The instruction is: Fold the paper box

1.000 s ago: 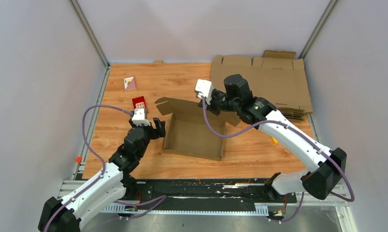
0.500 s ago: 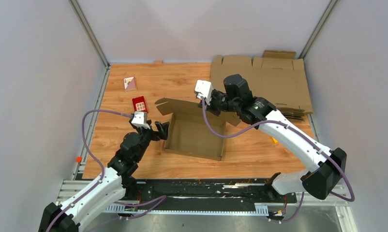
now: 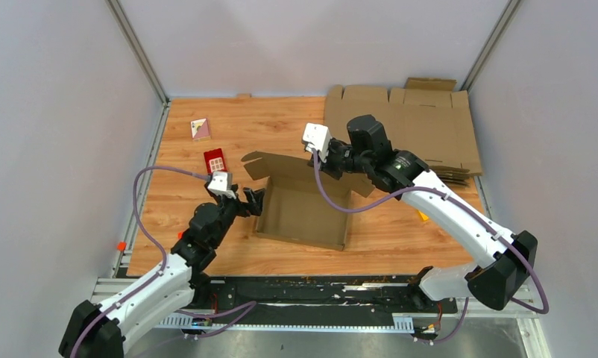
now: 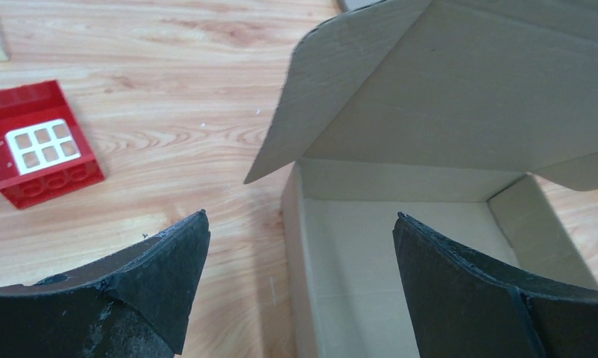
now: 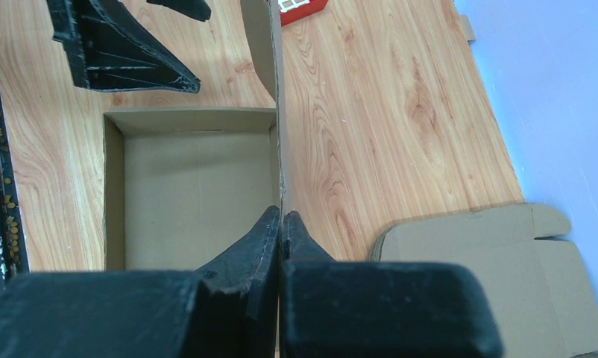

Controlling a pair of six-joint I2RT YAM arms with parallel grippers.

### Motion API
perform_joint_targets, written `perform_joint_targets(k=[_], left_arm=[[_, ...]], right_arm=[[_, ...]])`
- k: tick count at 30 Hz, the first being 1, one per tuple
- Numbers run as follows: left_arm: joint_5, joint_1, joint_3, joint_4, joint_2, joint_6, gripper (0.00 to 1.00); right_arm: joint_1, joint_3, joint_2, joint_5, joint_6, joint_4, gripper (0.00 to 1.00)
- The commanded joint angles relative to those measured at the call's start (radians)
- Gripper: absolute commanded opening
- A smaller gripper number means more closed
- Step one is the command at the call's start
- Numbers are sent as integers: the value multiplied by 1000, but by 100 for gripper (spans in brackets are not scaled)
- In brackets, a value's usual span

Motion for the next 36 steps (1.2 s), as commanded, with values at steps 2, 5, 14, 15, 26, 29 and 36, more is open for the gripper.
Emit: perform_joint_targets(k=[2,5,14,15,26,29,36], left_arm=[[-98,7,63,40,54,50,100],[17,80,100,101,137,58,100],[273,182,139,252,269,43,98],[307,182,142,257,270,40,94],[466,175,168,188,233,-40,46],[480,162,171,183,224,-48,42],[484,144,171,152,228,-45,42]], right_arm=[[1,46,-25,-24,-8,-5,0],[0,61,-13,-32,-17,-21,0],[1,116,31,-62,-24,-81,0],[0,116,30,-62,-24,-80,0],[1,104,36,-22,-12,-47,0],[0,88,27,-8,-7,-14,0],[0,59,5,-1,3,34,0]])
